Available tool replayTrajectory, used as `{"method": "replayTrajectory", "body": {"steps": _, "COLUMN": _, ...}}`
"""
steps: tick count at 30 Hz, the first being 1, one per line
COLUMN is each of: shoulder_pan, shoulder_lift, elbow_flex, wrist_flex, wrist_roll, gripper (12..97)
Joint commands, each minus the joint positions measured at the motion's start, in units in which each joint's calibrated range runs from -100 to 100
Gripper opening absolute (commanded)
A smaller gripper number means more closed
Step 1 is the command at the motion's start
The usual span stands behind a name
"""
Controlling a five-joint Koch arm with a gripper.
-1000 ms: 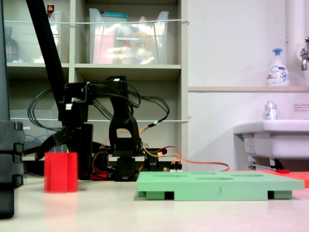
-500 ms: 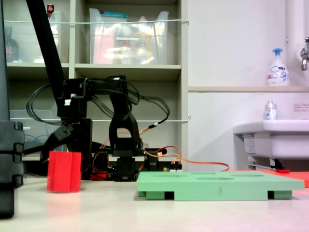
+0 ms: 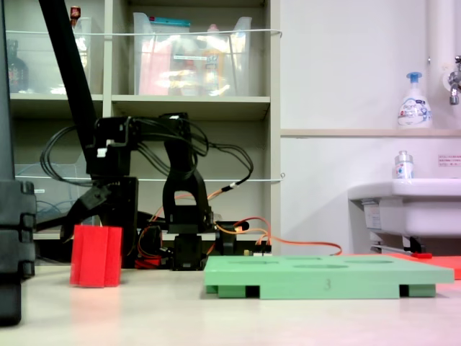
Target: Put the cross columnar block into the corresponding hole
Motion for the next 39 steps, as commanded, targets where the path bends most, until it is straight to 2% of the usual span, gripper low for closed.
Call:
{"method": "replayTrajectory", "body": {"steps": 1, "shoulder_pan": 0.1, "shoulder_lift": -2.1, "elbow_flex": 0.6, "wrist_flex": -5.2, "wrist_roll": -0.2, "gripper": 39.5}}
{"method": "replayTrajectory", "body": {"steps": 14, "shoulder_pan": 2.7, "shoulder_lift": -18.7, "elbow_flex": 5.6, "wrist_flex": -15.1, "wrist_roll": 1.9, "gripper": 39.5}}
{"method": "replayTrajectory", "body": {"steps": 24, "shoulder_pan": 10.3, "shoulder_lift": -33.1, "elbow_flex": 5.8, "wrist_flex": -15.1, "wrist_roll": 13.1, "gripper": 39.5}}
{"method": "replayTrajectory", "body": {"steps": 31, "shoulder_pan": 17.2, "shoulder_lift": -32.1, "elbow_flex": 6.9, "wrist_flex": -14.1, "wrist_roll": 22.2, "gripper": 39.5}}
{"method": "replayTrajectory", "body": {"steps": 39, "shoulder_pan": 22.3, "shoulder_lift": -18.1, "elbow_flex": 18.0, "wrist_flex": -11.2, "wrist_roll": 23.7, "gripper": 39.5}}
